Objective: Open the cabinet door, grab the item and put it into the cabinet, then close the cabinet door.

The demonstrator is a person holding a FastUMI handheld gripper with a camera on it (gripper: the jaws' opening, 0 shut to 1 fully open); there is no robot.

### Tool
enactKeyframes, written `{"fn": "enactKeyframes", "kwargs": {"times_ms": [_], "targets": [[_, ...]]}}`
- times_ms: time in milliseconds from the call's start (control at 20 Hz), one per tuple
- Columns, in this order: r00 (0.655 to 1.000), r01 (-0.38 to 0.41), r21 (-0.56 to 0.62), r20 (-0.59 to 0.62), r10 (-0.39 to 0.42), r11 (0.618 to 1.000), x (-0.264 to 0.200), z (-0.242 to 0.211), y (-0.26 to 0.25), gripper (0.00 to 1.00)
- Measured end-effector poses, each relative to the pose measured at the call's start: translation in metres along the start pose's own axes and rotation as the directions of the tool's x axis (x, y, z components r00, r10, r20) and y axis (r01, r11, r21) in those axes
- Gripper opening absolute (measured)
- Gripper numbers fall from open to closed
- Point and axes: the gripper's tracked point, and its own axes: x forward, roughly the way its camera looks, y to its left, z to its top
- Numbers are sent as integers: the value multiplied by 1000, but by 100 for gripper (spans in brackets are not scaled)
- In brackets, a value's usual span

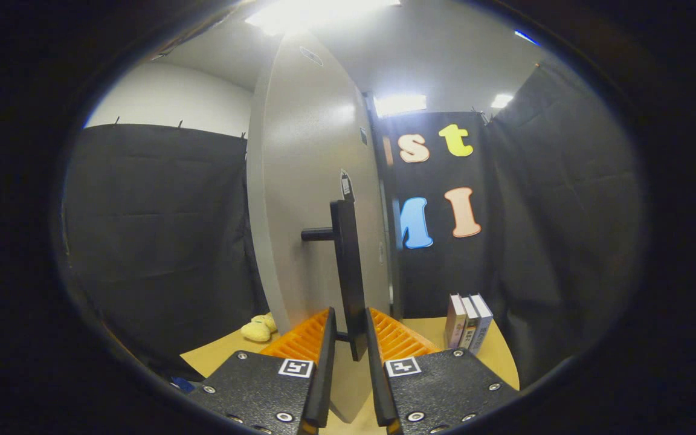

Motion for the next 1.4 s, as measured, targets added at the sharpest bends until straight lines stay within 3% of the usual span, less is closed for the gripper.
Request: {"fn": "enactKeyframes", "kwargs": {"times_ms": [150, 300, 450, 600, 800, 1200, 1400], "targets": [[999, 36, 27, 8, -37, 999, -1, -1, -16, 23], [995, 91, 33, 29, -92, 995, -5, 0, -33, 29], [981, 185, 4, 56, -185, 983, -9, 0, -51, 50], [960, 269, -1, 83, -268, 963, -17, -2, -63, 76], [929, 363, 7, 69, -363, 932, -25, -15, -75, 96], [858, 490, 97, 118, -499, 866, -102, -18, -36, 95], [857, 474, 59, 200, -476, 879, -112, -24, 18, 95]]}}
